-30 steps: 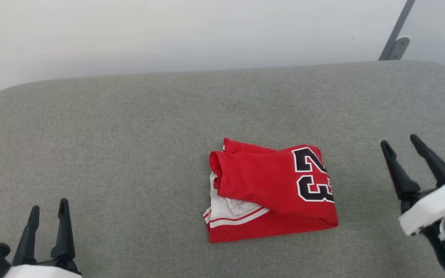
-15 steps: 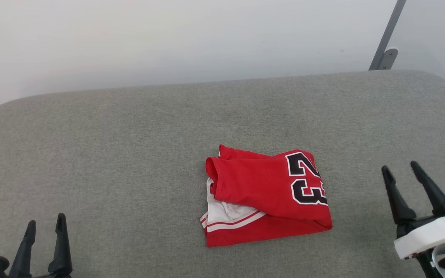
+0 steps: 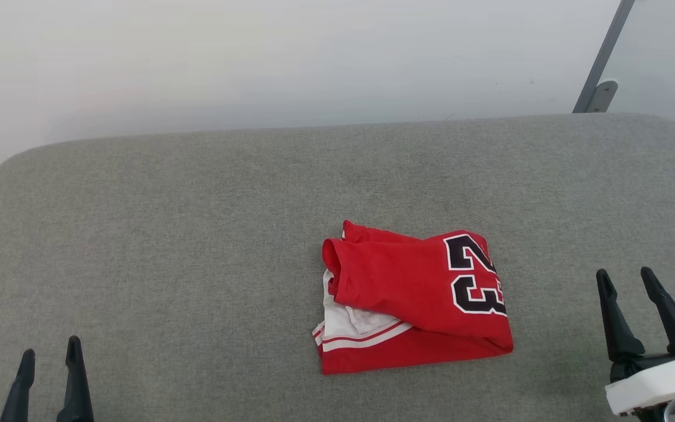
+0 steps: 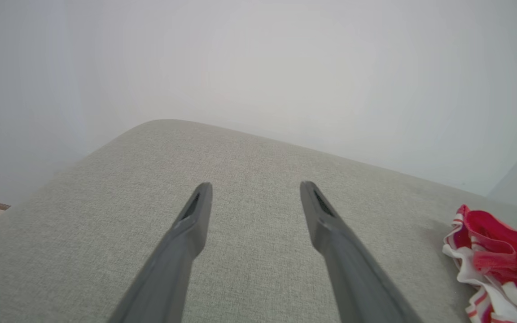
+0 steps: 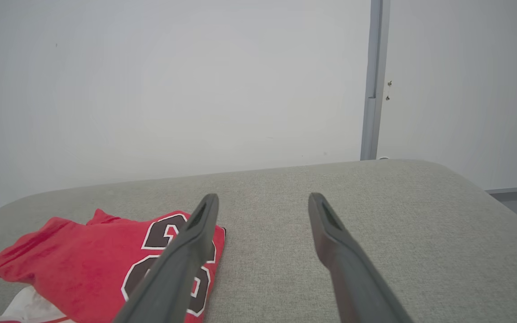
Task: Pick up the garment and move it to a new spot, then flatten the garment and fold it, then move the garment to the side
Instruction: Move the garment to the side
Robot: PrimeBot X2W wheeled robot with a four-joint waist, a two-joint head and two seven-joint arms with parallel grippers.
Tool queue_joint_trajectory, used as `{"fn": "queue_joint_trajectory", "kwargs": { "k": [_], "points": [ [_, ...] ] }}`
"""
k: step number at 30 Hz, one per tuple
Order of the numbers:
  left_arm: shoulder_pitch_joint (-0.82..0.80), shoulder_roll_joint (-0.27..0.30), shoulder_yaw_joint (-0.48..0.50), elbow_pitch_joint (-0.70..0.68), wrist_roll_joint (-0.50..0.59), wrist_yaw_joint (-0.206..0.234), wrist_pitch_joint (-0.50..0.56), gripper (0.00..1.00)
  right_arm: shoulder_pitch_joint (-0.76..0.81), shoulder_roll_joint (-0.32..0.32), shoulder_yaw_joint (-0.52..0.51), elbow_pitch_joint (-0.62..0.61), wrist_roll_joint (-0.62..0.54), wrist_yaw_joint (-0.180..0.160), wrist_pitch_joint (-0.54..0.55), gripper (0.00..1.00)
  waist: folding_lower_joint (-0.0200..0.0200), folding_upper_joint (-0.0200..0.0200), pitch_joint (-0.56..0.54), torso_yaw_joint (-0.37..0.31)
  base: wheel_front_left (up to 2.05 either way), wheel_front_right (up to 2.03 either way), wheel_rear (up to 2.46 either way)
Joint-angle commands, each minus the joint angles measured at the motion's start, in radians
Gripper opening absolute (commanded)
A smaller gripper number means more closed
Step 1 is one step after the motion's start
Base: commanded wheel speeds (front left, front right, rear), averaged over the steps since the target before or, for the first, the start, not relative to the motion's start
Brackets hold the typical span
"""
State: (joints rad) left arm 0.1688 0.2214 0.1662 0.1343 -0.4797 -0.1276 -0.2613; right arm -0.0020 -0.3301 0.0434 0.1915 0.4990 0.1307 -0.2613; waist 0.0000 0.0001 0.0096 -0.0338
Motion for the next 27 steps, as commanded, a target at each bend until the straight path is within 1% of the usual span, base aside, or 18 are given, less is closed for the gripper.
{"fn": "queue_joint_trajectory", "kwargs": {
  "k": [1, 10, 27],
  "points": [
    [0.013, -0.002, 0.005, 0.003, 0.000, -0.003, -0.005, 1.00, 0.012, 0.005, -0.006, -0.008, -0.008, 0.000, -0.005, 1.00, 0.0000, -0.0001, 0.000, 0.000, 0.00, 0.00, 0.00],
    [0.014, -0.006, -0.004, 0.012, -0.008, -0.003, -0.005, 1.00, 0.031, 0.019, -0.006, -0.010, -0.007, 0.000, -0.005, 1.00, 0.0000, -0.0001, 0.002, 0.001, 0.00, 0.00, 0.00],
    [-0.005, -0.002, -0.029, 0.006, 0.007, -0.003, -0.005, 1.00, 0.015, 0.008, 0.014, -0.001, -0.028, 0.000, -0.005, 1.00, 0.0000, -0.0001, 0.005, 0.015, 0.00, 0.00, 0.00]
  ]
}}
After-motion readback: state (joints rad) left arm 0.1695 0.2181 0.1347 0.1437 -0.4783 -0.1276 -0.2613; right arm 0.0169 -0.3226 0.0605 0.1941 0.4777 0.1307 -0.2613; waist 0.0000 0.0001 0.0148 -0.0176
